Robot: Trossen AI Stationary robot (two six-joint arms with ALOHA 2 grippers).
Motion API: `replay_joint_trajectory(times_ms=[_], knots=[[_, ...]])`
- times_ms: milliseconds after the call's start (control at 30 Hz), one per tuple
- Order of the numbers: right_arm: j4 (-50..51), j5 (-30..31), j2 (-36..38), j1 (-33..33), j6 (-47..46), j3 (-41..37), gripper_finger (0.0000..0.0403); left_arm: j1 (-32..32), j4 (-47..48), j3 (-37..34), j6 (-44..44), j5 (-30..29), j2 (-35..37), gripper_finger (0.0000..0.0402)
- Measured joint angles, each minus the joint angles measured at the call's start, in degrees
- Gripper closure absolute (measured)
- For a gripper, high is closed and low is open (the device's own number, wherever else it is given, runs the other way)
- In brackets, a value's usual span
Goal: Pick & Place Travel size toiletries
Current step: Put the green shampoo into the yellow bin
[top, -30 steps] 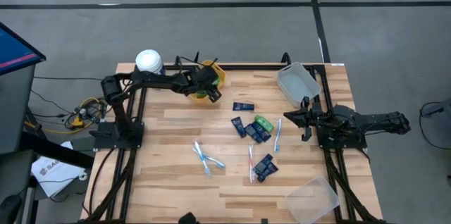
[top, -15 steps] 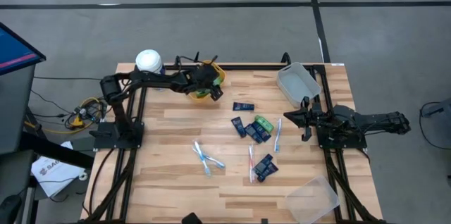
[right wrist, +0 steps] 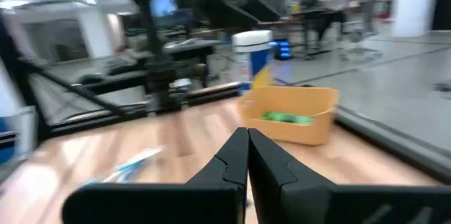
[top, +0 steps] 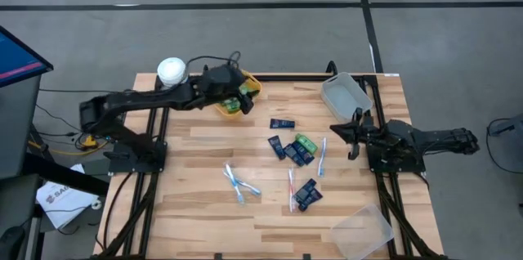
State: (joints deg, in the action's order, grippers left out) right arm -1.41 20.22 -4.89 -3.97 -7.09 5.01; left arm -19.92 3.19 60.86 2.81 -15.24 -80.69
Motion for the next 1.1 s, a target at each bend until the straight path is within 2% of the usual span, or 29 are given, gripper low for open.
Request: replay_joint_trajectory(times_ms=[200,367,500,600,667,767,1000,1100], knots=[[0.13,3.66,-11.76,0.02,-0.04,6.60,0.0403,0.46,0.55,0.02,0.02,-0.26,8.01,0.0103],[5.39,3.91,-24.34,0.02,-6.09,15.04,0.0403,0.73,2.41,0.02,0.60,-0.24,12.89,0.0103],[20.09,6.09,-34.80,0.84,-16.24,25.17,0.0402,0.90,5.20,0.02,0.63,-0.17,16.96,0.0103],[34.43,4.70,-44.69,2.67,-20.18,32.29,0.0390,0.90,6.63,0.02,0.65,-0.18,19.76,0.0103],[40.86,2.74,-50.68,3.67,-20.37,36.20,0.0369,0.90,7.58,0.01,0.64,-0.18,21.39,0.0103],[44.96,-1.34,-58.45,4.35,-20.42,39.13,0.0318,0.90,8.20,0.02,0.64,-0.16,23.27,0.0103],[40.25,-9.79,-73.23,4.89,-21.37,41.08,0.0161,0.90,11.69,0.00,0.86,0.02,26.82,0.0103],[38.41,-11.28,-77.86,5.12,-22.48,41.12,0.0124,0.89,14.09,0.00,0.87,0.04,28.12,0.0103]])
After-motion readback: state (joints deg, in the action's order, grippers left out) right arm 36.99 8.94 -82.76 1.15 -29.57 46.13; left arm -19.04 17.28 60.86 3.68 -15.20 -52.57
